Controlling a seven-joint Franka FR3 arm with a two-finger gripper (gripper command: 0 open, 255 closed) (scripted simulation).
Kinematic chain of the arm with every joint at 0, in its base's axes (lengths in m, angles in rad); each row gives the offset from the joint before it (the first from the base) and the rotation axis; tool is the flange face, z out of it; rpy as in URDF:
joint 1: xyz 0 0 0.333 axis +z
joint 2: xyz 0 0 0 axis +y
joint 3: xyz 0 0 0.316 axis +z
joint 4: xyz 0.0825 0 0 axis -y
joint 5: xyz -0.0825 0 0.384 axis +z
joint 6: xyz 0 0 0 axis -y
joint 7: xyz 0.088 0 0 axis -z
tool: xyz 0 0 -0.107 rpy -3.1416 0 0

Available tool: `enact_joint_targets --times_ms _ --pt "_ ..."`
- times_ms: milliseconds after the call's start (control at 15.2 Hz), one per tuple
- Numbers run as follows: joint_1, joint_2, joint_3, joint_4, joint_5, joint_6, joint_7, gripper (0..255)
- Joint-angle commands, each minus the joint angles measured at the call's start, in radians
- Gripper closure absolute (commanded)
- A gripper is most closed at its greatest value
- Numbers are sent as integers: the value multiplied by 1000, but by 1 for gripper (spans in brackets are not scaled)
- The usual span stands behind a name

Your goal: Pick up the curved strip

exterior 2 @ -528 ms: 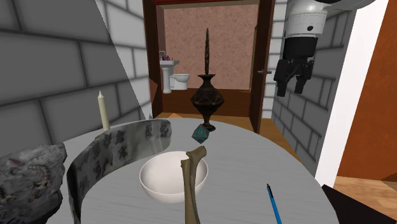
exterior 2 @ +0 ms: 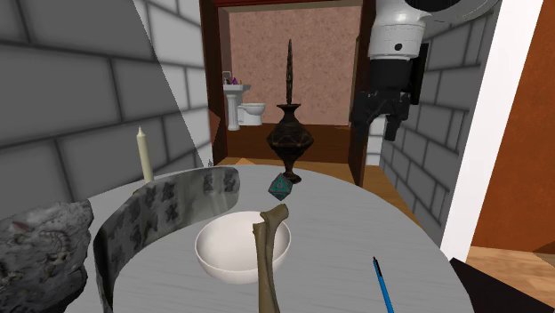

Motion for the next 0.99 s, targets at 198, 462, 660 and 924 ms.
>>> enact_joint_targets --times_ms 198,462,660,924 --pt "32 81 100 25 57 68 122 0" --pt "49 173 179 76 83 121 220 0" --pt "57 252 237 127 88 160 296 0" --pt "61 371 315 211 73 205 403 0"
